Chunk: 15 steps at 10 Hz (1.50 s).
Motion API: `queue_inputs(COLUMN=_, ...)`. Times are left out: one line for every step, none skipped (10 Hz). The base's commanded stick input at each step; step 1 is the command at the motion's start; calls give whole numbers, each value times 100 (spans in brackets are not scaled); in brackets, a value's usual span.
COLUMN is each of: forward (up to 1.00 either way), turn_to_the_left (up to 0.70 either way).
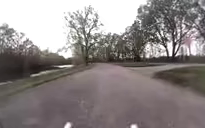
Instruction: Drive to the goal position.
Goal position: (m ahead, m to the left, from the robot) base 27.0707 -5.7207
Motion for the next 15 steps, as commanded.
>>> queue_inputs(forward=100, turn_to_the_left=0)
queue_inputs(forward=100, turn_to_the_left=0)
queue_inputs(forward=100, turn_to_the_left=0)
queue_inputs(forward=100, turn_to_the_left=0)
queue_inputs(forward=100, turn_to_the_left=0)
queue_inputs(forward=100, turn_to_the_left=0)
queue_inputs(forward=100, turn_to_the_left=0)
queue_inputs(forward=100, turn_to_the_left=0)
queue_inputs(forward=100, turn_to_the_left=0)
queue_inputs(forward=100, turn_to_the_left=0)
queue_inputs(forward=100, turn_to_the_left=0)
queue_inputs(forward=100, turn_to_the_left=0)
queue_inputs(forward=100, turn_to_the_left=0)
queue_inputs(forward=100, turn_to_the_left=0)
queue_inputs(forward=100, turn_to_the_left=0)
